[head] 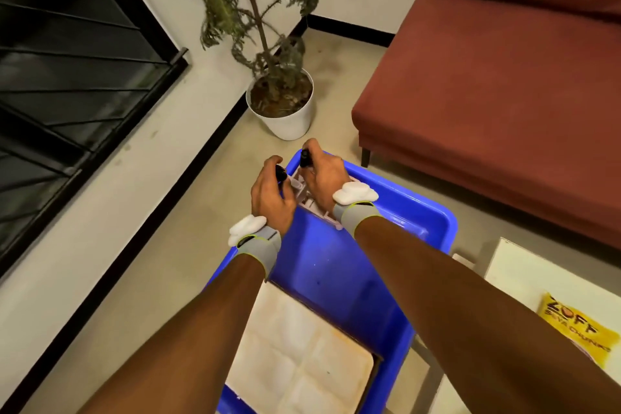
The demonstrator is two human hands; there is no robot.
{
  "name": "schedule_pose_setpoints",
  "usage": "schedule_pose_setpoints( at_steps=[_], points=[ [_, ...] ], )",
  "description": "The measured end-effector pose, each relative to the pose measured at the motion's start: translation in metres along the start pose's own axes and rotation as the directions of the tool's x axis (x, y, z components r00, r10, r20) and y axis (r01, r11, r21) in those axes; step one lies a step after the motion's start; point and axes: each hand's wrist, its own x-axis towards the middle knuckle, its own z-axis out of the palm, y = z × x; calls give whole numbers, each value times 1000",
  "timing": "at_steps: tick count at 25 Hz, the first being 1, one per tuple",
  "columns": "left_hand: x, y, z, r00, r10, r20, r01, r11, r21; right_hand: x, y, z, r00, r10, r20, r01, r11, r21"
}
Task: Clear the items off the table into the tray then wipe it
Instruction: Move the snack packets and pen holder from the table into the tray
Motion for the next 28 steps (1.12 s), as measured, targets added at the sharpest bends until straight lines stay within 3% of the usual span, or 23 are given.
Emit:
schedule_pose_setpoints(
  at_steps=[4,7,10,13,16,19,24,28],
  points=[
    [11,-10,7,989,-5,147,-13,993,118,7,9,9,992,87,96,-79,993,-85],
    [16,-14,10,951,-148,271,85,969,232,11,3,21,985,117,126,-111,992,-56],
    [4,-8,7,938,-294,184,196,888,417,1,3,19,983,147,106,-145,989,-30],
    [-30,10,7,996,-77,46,42,852,523,-42,18,-1,987,152,-43,-152,988,5],
    [-70,33,27,983,143,115,-182,840,511,-100,48,-23,967,108,-231,-141,982,-129],
    [-112,74,62,924,262,277,-369,800,473,-157,88,-56,942,118,-313,-209,938,-277],
    [-203,169,141,769,402,497,-589,747,308,-283,163,-141,825,358,-438,-504,817,-281],
    [-304,247,202,615,460,641,-692,705,157,-408,226,-201,704,491,-513,-660,720,-217]
  ],
)
